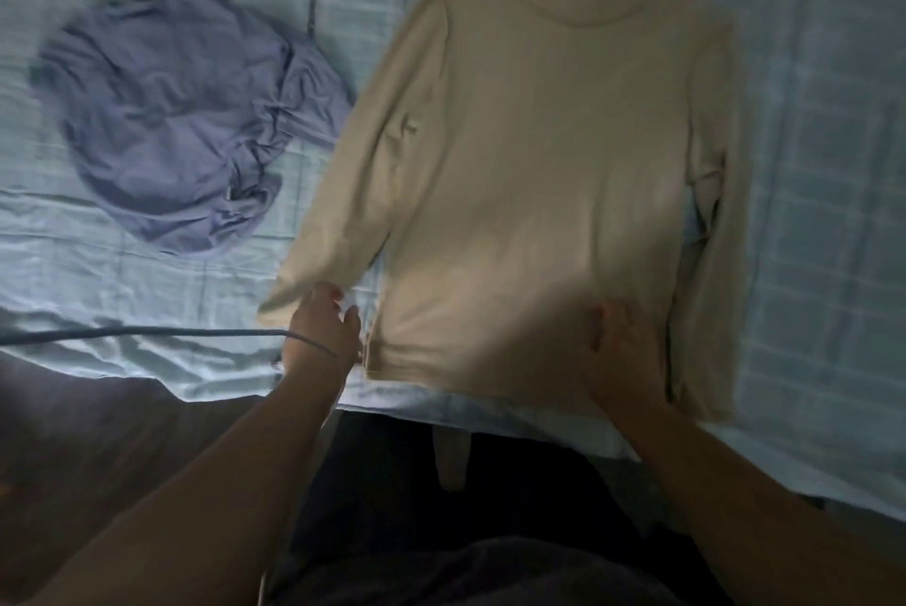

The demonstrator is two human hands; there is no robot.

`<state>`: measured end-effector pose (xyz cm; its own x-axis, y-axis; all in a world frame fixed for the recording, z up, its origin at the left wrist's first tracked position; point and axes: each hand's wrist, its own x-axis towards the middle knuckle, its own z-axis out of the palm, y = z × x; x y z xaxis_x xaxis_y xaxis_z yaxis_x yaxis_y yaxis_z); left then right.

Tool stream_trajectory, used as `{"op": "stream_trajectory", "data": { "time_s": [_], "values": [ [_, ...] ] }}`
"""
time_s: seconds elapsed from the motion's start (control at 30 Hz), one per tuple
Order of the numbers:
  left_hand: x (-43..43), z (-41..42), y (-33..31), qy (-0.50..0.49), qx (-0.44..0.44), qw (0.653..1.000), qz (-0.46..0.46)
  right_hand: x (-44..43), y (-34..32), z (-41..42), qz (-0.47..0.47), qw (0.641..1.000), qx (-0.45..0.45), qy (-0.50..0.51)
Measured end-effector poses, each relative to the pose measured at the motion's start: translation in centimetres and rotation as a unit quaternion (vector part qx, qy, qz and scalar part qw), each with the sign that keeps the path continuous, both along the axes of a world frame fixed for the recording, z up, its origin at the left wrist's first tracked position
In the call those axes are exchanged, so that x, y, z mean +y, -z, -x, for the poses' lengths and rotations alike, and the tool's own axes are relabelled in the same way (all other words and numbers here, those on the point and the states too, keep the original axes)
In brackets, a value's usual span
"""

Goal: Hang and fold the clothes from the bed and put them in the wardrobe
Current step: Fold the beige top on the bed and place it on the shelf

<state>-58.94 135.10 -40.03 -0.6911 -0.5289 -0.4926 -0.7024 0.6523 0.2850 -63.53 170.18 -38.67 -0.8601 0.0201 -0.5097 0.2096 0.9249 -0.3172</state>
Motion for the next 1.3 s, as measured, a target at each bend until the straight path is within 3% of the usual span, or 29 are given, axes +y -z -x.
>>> {"op": "stream_trajectory", "data": {
  "time_s": [0.1,0.23,0.37,0.47,0.57,0.63,0.8,0.93,1.17,1.3],
  "values": [
    [-1.9,1.6,-1.3,-0.011,0.068,0.998,0.009,-6.3,1.3,2.4,0.082,0.988,0.053,-0.118],
    [-4.8,2.1,-1.3,-0.047,0.130,0.990,0.027,-15.1,2.7,6.2,0.113,0.966,0.055,-0.228],
    [-8.8,0.9,1.1,-0.064,-0.043,0.997,-0.020,-23.2,4.1,9.5,0.090,0.941,0.095,-0.311],
    [-10.8,-0.2,2.8,-0.037,-0.088,0.993,-0.069,-27.6,5.0,11.0,0.072,0.926,0.144,-0.342],
    [-13.5,0.3,3.5,-0.035,-0.142,0.978,-0.150,-30.7,5.3,11.2,0.029,0.925,0.121,-0.358],
    [-15.4,0.9,3.2,0.019,-0.175,0.956,-0.236,-31.9,5.3,10.5,-0.025,0.921,0.098,-0.376],
    [-21.1,4.4,-1.0,0.036,-0.035,0.908,-0.417,-34.8,4.2,9.8,-0.104,0.935,0.057,-0.333],
    [-26.3,8.6,-4.7,-0.047,0.024,0.823,-0.565,-38.7,3.1,11.3,-0.081,0.957,0.050,-0.273],
    [-33.3,14.1,-8.1,-0.059,0.104,0.769,-0.628,-46.0,-0.2,14.8,-0.031,0.981,0.132,-0.139],
    [-36.4,15.5,-7.8,-0.128,0.159,0.729,-0.653,-48.7,-0.3,17.1,-0.013,0.976,0.185,-0.117]
  ]
}}
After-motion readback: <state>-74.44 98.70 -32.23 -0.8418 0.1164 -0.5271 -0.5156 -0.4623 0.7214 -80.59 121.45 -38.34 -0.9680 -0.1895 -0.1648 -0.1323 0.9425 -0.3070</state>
